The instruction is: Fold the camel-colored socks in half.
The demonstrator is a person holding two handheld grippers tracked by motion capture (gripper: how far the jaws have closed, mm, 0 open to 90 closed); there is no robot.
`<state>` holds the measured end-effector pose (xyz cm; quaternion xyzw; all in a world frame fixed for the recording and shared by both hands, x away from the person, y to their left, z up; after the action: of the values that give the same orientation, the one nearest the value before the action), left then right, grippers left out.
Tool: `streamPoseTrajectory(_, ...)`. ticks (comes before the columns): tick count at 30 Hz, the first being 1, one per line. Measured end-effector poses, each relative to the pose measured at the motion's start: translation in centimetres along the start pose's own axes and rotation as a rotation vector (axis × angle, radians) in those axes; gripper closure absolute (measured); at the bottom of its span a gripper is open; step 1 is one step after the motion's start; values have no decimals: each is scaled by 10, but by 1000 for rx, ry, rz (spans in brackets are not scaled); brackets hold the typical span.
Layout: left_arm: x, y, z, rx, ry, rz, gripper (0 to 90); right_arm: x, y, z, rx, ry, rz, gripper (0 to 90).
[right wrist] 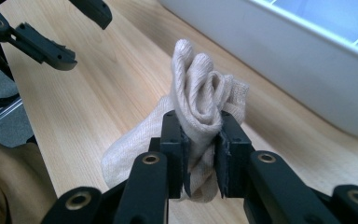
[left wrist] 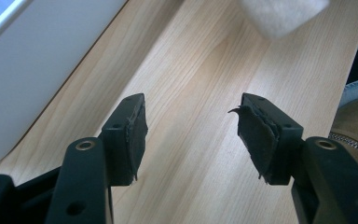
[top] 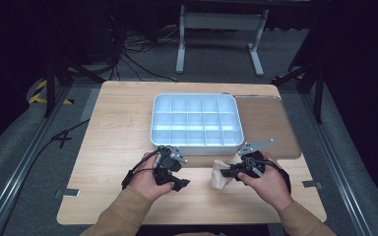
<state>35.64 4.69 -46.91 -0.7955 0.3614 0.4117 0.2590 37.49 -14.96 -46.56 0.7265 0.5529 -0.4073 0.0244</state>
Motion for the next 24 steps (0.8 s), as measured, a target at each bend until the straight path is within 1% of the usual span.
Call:
streamPoseTrajectory(3,-1,-3,1,1,-3,1,429,-6,1,-6,-10,4,8,757)
streamPoseTrajectory(5,-2,-3,2,-15,4,-1,429,-9,1,-10,-14,5,8,757)
streamPoseTrajectory(10,-4,-5,3,-23,8,-7,428,-16,1,-19,-24,10,12,757)
streamPoseTrajectory(15,-6,-8,7,-33,-1,-21,417,-21,3,-26,-44,-5,30,756)
streamPoseTrajectory(17,-8,-9,8,-49,3,-24,415,-23,5,-30,-45,-6,38,756)
streamPoseTrajectory(19,-9,-11,9,-46,3,-30,416,-26,7,-33,-49,-6,42,756)
streamPoseTrajectory(20,-10,-11,10,-66,4,-26,417,-27,7,-34,-49,-6,42,755)
streamPoseTrajectory(22,-11,-14,11,-58,3,-33,417,-30,9,-38,-55,-8,47,756)
streamPoseTrajectory(24,-11,-15,11,-62,7,-34,417,-33,11,-42,-51,-6,47,756)
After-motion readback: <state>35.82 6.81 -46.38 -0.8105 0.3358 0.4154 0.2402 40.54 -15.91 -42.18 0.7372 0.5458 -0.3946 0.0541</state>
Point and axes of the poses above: each handheld gripper's, and its own axes: x roughly forward along the jaws, z roughly out of its underside, y roughly to its right, the point moved 8 cm from there along x, roughly forward along the jaws, and after that the axes turned 15 degrees about -z, right-handed, at the moved point
